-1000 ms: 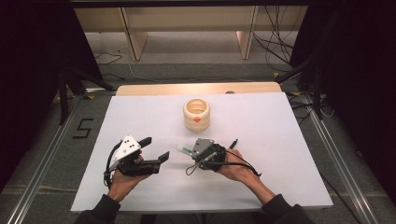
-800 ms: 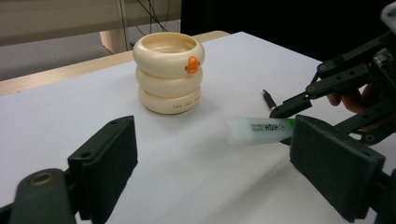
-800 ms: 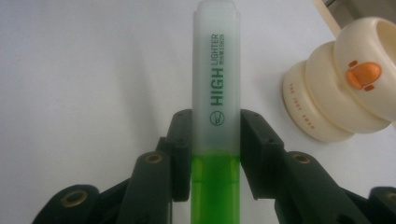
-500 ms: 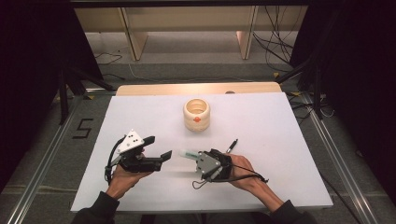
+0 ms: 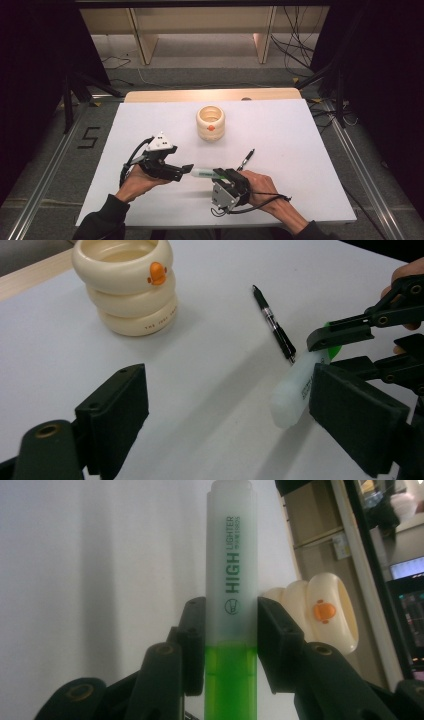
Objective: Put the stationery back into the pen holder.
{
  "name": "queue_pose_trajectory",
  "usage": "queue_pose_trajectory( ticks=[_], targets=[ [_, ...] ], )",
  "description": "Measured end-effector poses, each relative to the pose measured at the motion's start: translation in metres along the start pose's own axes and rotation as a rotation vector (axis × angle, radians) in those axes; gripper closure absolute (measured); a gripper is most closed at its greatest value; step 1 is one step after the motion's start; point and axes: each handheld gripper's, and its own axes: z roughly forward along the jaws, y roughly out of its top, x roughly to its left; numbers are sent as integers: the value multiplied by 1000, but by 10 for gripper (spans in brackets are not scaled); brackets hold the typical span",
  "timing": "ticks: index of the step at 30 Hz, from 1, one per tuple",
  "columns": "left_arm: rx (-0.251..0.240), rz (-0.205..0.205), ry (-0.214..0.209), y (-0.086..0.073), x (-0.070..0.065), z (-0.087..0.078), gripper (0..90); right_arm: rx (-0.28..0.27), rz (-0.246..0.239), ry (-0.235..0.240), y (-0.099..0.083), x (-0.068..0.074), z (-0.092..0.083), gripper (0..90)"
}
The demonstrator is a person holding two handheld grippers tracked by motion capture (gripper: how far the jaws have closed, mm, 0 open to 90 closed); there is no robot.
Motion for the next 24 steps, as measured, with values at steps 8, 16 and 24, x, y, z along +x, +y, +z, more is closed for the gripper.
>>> queue_pose_trajectory(
  ticks=[8,16,24],
  targets=[
    [81,53,-31,12,-7,7,157,6,-79,-94,1,11,-3,670],
    [155,109,-71,21,-18,18,161,3,-244,-177,0,20,-2,670],
    [241,173,-96,25,-25,29,194,9,-328,-233,-2,27,-1,670]
  ],
)
